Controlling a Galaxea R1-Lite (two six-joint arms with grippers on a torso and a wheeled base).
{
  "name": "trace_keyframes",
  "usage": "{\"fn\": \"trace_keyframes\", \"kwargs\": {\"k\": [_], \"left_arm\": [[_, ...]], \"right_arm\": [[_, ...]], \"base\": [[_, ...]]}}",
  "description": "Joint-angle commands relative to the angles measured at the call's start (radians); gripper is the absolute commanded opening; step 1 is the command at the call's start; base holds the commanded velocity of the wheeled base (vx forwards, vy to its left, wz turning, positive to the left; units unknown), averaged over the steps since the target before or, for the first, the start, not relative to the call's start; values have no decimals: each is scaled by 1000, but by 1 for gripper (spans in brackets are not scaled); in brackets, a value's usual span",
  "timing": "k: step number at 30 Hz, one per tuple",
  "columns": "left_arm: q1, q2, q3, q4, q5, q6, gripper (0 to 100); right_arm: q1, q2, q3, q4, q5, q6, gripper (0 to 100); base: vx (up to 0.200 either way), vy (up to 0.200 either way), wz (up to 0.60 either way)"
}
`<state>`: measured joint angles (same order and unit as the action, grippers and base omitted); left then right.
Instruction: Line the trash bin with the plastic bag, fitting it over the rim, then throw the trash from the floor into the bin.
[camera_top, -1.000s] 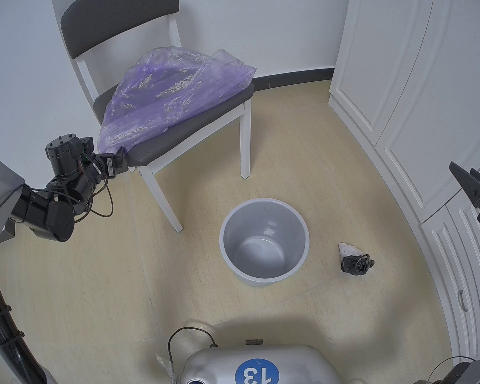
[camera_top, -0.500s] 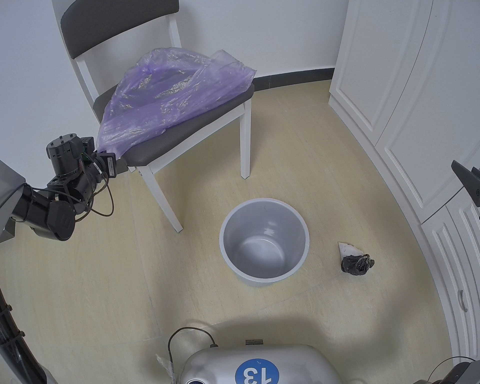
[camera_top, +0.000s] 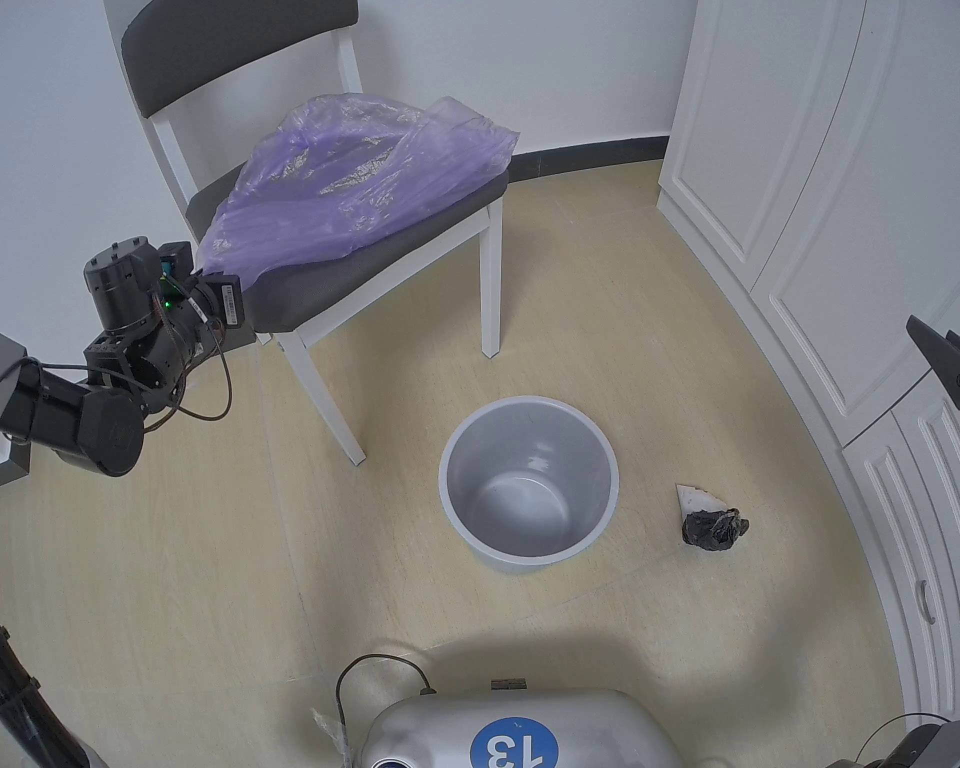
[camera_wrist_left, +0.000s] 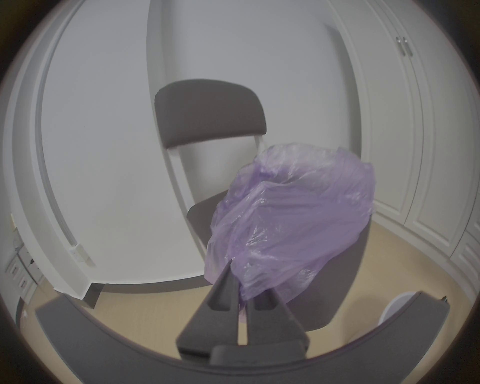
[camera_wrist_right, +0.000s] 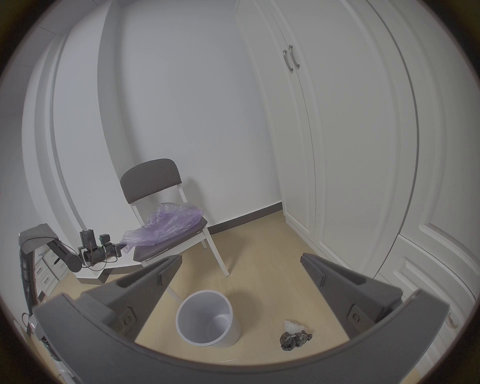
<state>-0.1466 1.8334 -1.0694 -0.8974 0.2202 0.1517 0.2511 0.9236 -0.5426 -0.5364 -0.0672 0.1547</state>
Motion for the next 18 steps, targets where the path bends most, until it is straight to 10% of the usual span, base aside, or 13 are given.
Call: {"fn": "trace_keyframes", "kwargs": {"k": [1,18], "left_arm": [[-51,-95,12,12,4,2,0],[-119,-326,-47,344,-13,111,0]], "right_arm": [[1,-14,1,-1,1,0,100],[7,-19,16,10,4,-3,100]], "base": [[0,0,0],[0,0,0]]}}
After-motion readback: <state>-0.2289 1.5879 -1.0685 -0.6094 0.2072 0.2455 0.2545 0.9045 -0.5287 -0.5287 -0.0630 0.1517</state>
